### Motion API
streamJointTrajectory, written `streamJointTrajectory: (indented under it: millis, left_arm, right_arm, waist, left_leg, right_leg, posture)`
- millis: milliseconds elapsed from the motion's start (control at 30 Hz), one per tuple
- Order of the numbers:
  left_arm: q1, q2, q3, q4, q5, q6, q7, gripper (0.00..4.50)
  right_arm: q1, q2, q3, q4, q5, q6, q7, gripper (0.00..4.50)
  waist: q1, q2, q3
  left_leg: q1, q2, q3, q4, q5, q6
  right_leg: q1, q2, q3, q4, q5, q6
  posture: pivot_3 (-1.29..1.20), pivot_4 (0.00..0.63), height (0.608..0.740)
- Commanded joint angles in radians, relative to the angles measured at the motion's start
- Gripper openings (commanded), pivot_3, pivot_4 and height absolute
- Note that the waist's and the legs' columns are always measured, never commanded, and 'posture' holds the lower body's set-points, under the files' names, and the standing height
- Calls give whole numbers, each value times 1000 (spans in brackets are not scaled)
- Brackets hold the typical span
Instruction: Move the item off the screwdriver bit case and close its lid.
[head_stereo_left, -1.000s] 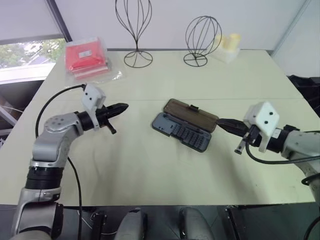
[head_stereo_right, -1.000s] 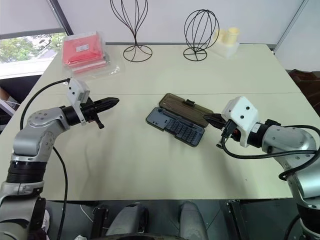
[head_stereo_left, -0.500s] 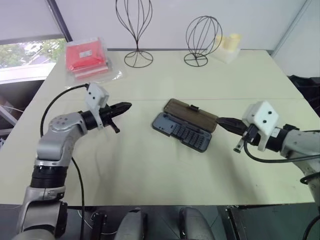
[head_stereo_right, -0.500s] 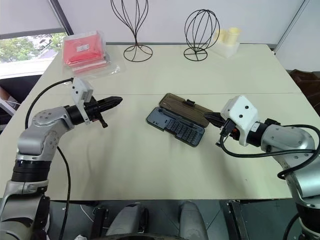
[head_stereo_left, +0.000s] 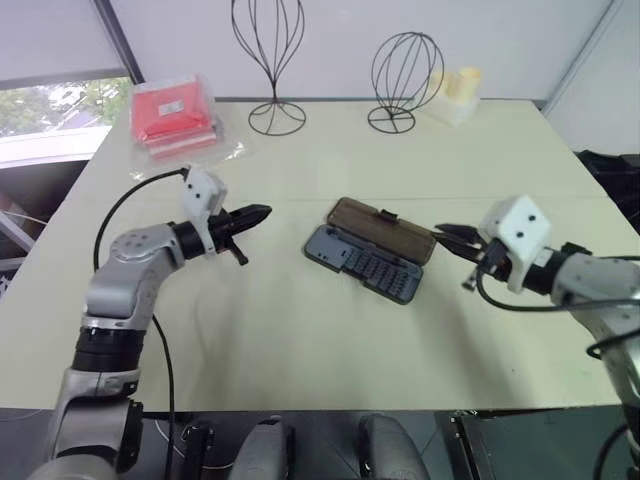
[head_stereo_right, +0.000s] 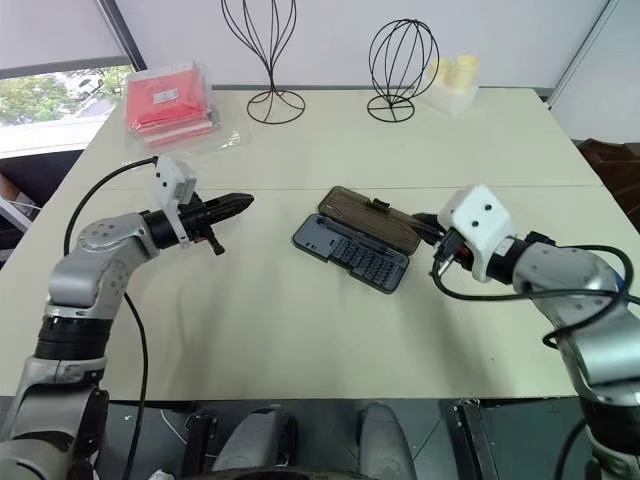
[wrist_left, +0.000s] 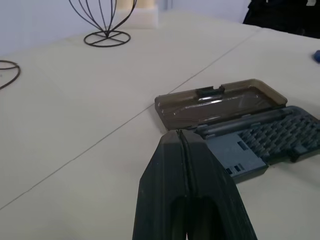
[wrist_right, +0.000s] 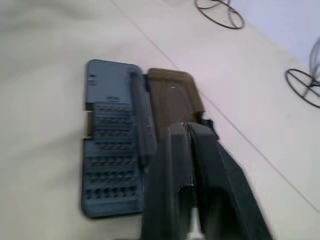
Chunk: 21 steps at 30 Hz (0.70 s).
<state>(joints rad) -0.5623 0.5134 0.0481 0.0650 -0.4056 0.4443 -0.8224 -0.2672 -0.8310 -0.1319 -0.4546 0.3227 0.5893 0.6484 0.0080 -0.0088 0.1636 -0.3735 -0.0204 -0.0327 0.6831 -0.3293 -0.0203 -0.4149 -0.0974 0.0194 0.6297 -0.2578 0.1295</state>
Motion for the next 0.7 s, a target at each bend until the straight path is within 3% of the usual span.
streamJointTrajectory:
  millis: [33, 167, 333, 467, 700]
  left_arm:
    - [-55, -27, -13, 32, 27, -44, 19, 0]
    - [-83, -53, -31, 84, 56, -87, 21, 0]
    - [-99, -83, -34, 118, 79, -120, 34, 0]
    - [-84, -93, -35, 98, 83, -119, 42, 0]
    - [-52, -100, -34, 58, 83, -111, 61, 0]
  right_arm:
    - [-93, 44, 62, 120, -63, -45, -30, 2259]
    - [-223, 119, 150, 332, -154, -35, -88, 4347]
    - [-391, 221, 221, 617, -238, 35, -157, 4455]
    - [-475, 275, 202, 761, -255, 95, -211, 4455]
    - [-490, 335, 88, 695, -240, 373, -364, 4455]
  waist:
    - [-2, 0, 0]
    - [-7, 0, 0]
    - [-23, 0, 0]
    - [-25, 0, 0]
    - [-24, 1, 0]
  left_leg:
    - [0, 0, 0, 0, 0, 0]
    - [-1, 0, 0, 0, 2, -3]
    - [-2, 0, 1, -1, 3, -6]
    - [-5, 0, 0, -2, 3, -6]
    - [-8, 0, 0, -1, 4, -7]
  right_leg:
    - [0, 0, 0, 0, 0, 0]
    - [-2, 0, 0, 0, 0, 0]
    - [-4, 0, 0, 1, 0, 0]
    - [-8, 0, 1, 2, 0, 0]
    - [-11, -1, 1, 3, 0, 0]
  posture:
    - [0, 150, 740]
    - [0, 150, 740]
    - [0, 150, 740]
    - [0, 150, 740]
    - [0, 150, 740]
